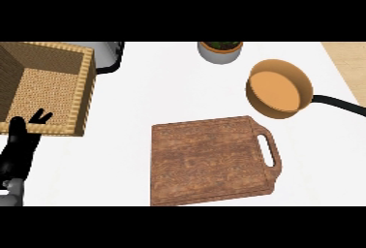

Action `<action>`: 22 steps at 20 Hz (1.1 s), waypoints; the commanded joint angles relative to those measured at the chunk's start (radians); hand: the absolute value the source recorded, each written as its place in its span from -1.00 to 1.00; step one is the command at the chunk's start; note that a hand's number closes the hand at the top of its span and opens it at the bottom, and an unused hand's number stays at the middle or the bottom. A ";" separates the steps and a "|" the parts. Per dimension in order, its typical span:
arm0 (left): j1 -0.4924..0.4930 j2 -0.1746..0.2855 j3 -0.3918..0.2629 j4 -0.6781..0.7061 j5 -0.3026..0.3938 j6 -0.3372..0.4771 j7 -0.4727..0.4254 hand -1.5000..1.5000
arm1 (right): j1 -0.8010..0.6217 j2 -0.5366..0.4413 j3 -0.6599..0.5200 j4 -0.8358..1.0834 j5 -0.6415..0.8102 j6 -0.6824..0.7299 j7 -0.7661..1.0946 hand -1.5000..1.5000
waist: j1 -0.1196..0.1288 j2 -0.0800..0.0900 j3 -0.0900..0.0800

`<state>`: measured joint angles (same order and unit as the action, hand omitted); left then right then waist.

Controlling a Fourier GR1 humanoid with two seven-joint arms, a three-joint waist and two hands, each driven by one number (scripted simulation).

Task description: Pick the bell pepper from the cutting board and place it in the pot

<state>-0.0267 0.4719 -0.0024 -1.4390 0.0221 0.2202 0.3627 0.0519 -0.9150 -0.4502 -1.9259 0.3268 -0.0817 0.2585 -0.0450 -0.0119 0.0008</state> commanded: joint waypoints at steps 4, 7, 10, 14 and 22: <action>-0.040 -0.022 -0.033 -0.022 -0.042 -0.014 0.008 0.00 | -0.179 -0.185 -0.146 0.113 -0.247 0.230 0.009 1.00 | 0.053 0.012 -0.002; -0.105 -0.036 -0.013 0.069 -0.047 -0.027 -0.005 0.00 | -0.232 -0.201 -0.074 0.037 -0.269 0.271 0.156 1.00 | 0.050 0.014 -0.002; -0.099 -0.034 -0.014 0.028 -0.052 -0.037 0.016 0.00 | -0.354 -0.242 0.050 0.103 -0.266 0.254 0.244 1.00 | 0.072 0.017 -0.002; -0.080 -0.028 0.003 0.017 -0.027 -0.078 0.011 0.00 | -0.488 -0.238 0.180 0.205 -0.260 0.266 0.279 1.00 | 0.086 0.019 -0.003; -0.112 -0.070 -0.009 0.029 -0.077 -0.046 0.015 0.00 | -0.739 -0.097 0.434 0.405 -0.178 0.312 0.314 1.00 | 0.090 0.019 -0.002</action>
<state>-0.1544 0.4112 -0.0104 -1.3834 -0.0460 0.1716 0.3794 -0.5647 -1.0559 -0.1164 -1.6199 0.1267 0.1913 0.5440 0.0364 0.0075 -0.0019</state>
